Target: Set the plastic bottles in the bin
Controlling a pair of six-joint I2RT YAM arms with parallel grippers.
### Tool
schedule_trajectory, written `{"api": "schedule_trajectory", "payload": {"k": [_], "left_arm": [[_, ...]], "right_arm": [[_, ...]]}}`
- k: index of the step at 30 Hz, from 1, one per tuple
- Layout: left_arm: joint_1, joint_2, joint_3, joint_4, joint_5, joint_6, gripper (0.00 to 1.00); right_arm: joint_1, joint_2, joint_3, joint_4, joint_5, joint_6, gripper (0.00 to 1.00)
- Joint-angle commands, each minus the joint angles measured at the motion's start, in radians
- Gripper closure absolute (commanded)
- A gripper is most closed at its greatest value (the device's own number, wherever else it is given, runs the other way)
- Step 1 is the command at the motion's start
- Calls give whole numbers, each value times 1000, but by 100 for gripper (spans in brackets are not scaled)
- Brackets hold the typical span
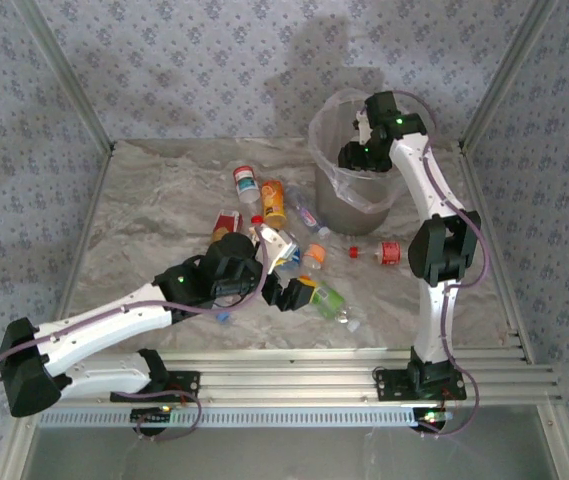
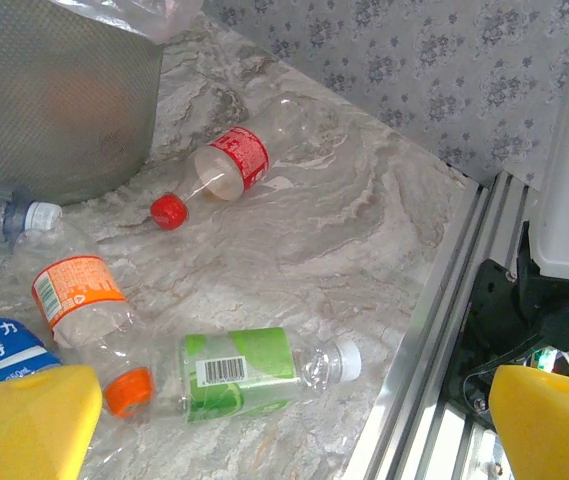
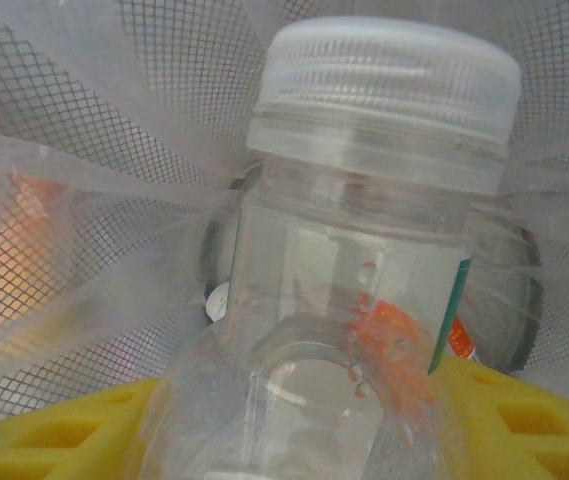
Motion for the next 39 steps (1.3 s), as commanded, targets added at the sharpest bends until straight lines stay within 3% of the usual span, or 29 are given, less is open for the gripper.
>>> {"api": "schedule_trajectory", "payload": {"k": [1, 9, 16, 27, 39], "left_arm": [[-9, -16, 15, 31, 11, 15, 0], [-9, -14, 18, 30, 12, 19, 0], [-9, -19, 18, 37, 20, 16, 0], [-9, -41, 12, 26, 16, 26, 0], [-9, -113, -27, -13, -18, 68, 0]], "right_arm": [[4, 15, 28, -34, -13, -18, 33], [5, -27, 34, -34, 5, -12, 20], [7, -87, 36, -28, 11, -3, 15], [15, -231, -6, 6, 28, 13, 17], [74, -587, -320, 79, 133, 21, 21]]}}
